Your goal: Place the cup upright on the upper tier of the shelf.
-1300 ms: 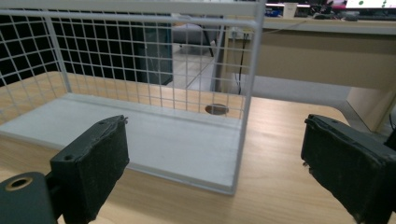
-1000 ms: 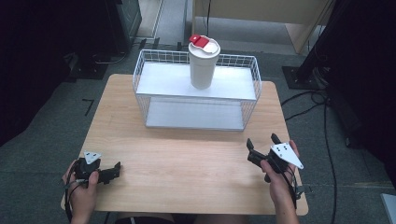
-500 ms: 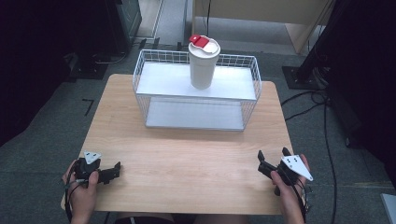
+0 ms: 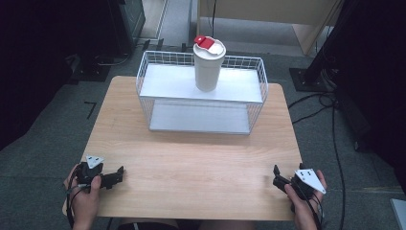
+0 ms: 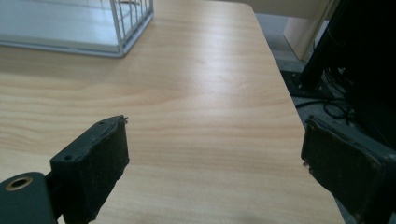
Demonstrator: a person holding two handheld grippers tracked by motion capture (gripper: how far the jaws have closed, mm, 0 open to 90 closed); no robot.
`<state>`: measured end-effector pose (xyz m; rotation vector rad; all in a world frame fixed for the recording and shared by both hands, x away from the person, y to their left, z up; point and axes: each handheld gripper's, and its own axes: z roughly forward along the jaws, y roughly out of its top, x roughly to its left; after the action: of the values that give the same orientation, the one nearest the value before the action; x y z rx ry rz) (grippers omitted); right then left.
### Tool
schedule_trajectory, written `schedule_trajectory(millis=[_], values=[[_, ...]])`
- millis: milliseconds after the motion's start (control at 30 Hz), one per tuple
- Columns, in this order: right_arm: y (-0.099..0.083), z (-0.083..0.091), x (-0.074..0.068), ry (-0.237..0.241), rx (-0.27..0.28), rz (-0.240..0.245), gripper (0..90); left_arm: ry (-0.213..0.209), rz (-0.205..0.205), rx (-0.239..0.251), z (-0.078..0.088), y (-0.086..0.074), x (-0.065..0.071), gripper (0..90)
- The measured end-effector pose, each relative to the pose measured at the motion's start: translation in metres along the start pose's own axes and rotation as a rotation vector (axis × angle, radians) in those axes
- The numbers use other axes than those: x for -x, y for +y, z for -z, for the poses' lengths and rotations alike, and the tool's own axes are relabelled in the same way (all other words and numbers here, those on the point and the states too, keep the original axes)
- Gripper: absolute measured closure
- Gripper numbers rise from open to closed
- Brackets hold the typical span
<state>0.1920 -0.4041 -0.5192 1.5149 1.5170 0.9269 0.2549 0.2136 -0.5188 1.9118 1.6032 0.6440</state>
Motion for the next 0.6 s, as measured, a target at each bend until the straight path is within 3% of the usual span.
schedule_trajectory(millis=[67, 200, 233, 267, 333, 400, 467, 567, 600], values=[[0.000, 0.001, 0.002, -0.002, 0.006, -0.007, 7.6, 0.000, 0.002, 0.001, 0.000, 0.000, 0.000, 0.0], [-0.001, 0.001, 0.007, -0.021, -0.048, -0.002, 7.6, 0.000, 0.002, 0.002, 0.000, 0.000, 0.000, 0.0], [-0.002, 0.000, 0.009, -0.011, -0.122, 0.030, 7.6, 0.000, 0.000, 0.000, 0.000, 0.000, 0.000, 0.0], [-0.002, 0.000, 0.009, -0.011, -0.122, 0.030, 7.6, 0.000, 0.000, 0.000, 0.000, 0.000, 0.000, 0.0], [-0.004, -0.001, 0.010, -0.006, -0.196, 0.049, 7.8, 0.000, 0.000, 0.000, 0.000, 0.000, 0.000, 0.0], [-0.004, 0.000, 0.011, -0.009, -0.219, 0.043, 8.3, 0.000, 0.002, 0.002, 0.000, 0.000, 0.000, 0.0], [-0.005, 0.000, 0.012, 0.005, -0.236, 0.022, 8.5, 0.000, 0.000, 0.000, 0.000, 0.000, 0.000, 0.0], [-0.007, -0.002, 0.015, 0.085, -0.319, -0.015, 8.2, 0.000, 0.000, 0.001, 0.000, 0.000, 0.000, 0.0], [-0.007, -0.002, 0.014, 0.082, -0.318, -0.014, 8.2, 0.001, 0.001, 0.002, 0.000, 0.000, 0.000, 0.0]])
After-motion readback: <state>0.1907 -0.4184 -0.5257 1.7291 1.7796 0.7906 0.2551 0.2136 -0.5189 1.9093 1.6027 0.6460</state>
